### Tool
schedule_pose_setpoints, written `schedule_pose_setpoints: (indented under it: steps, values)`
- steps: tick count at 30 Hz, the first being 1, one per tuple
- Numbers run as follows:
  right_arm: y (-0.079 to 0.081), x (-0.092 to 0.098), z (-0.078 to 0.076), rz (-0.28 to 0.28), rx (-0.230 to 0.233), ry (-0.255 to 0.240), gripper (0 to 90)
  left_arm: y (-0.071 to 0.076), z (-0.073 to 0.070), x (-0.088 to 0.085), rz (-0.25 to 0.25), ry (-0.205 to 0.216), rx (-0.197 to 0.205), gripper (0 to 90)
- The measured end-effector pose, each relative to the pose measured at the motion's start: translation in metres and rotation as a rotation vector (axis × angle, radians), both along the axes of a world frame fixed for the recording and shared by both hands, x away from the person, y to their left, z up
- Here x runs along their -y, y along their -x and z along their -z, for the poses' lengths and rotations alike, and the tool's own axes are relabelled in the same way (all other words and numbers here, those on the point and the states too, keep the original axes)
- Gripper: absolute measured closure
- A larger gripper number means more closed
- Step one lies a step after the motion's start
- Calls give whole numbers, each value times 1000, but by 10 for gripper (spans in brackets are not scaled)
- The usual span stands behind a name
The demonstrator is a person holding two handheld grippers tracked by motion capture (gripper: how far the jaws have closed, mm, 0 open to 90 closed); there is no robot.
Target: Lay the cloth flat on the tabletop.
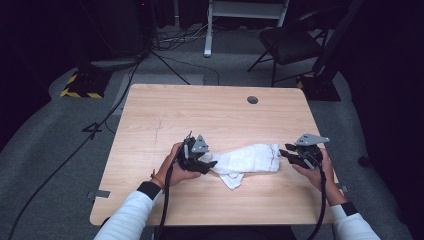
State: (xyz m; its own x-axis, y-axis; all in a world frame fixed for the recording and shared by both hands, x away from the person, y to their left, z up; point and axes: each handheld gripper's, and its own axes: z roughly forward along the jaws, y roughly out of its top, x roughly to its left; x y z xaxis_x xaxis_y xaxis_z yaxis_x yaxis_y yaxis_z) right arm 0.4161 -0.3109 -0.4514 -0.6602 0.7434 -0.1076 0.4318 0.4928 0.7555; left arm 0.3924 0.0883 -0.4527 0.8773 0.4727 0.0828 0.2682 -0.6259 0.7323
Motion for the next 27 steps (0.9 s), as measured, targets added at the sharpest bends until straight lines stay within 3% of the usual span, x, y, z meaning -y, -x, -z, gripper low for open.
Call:
schedule_pose_setpoints:
  steps: [1, 6, 7, 8, 11, 14, 16, 18, 20, 24, 25, 26, 27]
  values:
    - [5, 0, -1, -35, 6, -34, 586, 5, 1, -1, 10, 4, -4, 299]
    - [14, -6, -2, -101, 23, -43, 553, 19, 14, 2, 38, -61, 0, 288]
    - [20, -10, -2, -149, 18, -63, 550, 18, 16, 2, 33, -70, 0, 290]
    - [20, -10, -2, -149, 18, -63, 550, 16, 17, 2, 28, -76, 0, 290]
    - [27, -18, 1, -228, 11, -44, 524, 8, 21, 1, 10, -55, -20, 295]
    - [33, -28, 8, -319, -17, -35, 492, 3, 26, 2, 12, -71, -32, 349]
    - [34, -32, 10, -327, -17, -12, 485, -1, 28, 3, 14, -73, -29, 366]
    - [33, -38, 15, -342, -30, 7, 485, -4, 28, 2, 14, -80, -25, 467]
    - [31, -43, 21, -347, -35, 37, 522, -6, 27, 1, 17, -84, -10, 584]
    - [28, -45, 30, -333, -7, 89, 766, -4, 23, -1, 32, -98, 29, 785]
    - [28, -45, 31, -325, 1, 113, 791, -3, 21, -2, 38, -92, 39, 816]
    - [28, -44, 31, -321, 7, 108, 853, -2, 19, -3, 51, -83, 45, 834]
    - [28, -44, 31, -321, 7, 108, 853, -1, 17, -4, 65, -65, 38, 834]
